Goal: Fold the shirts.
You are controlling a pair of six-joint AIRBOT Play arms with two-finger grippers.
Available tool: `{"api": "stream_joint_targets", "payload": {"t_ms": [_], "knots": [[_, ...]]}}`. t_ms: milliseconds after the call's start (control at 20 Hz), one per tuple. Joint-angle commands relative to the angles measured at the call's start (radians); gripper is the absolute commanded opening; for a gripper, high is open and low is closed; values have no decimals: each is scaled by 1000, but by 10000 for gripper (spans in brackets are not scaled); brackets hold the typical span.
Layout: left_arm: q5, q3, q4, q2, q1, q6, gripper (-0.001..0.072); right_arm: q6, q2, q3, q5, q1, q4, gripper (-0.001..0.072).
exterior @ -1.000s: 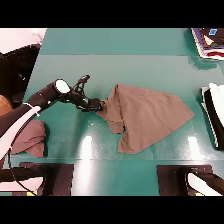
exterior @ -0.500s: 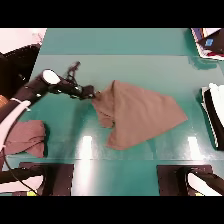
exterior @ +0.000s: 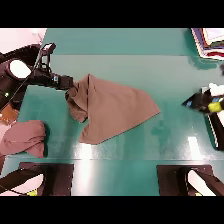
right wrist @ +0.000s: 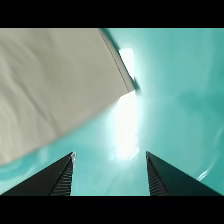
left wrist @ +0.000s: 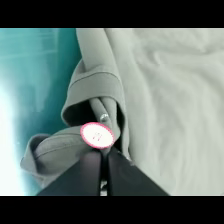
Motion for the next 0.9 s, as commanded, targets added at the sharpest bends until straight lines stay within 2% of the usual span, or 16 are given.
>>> {"api": "stream_joint_targets", "payload": {"t_ms": [0,100,350,600,700,750,800,850], "knots": [[5,1,36,8,4,0,28,0,-11,-283,-118,-45,111,506],[12,1,36,8,4,0,28,-15,-69,-350,-236,3,186,434],[11,1,36,8,4,0,28,-23,-260,-296,-480,198,287,434],[9,1,40,8,4,0,28,-22,-450,-108,-538,303,287,427],[9,1,40,8,4,0,28,-23,-504,-40,-534,323,280,251],[8,1,40,8,4,0,28,-23,-519,-19,-539,330,280,222],[8,1,40,8,4,1,28,-24,-528,-1,-546,330,280,82],[12,2,41,12,4,0,27,-25,-527,14,-553,328,279,14]]}}
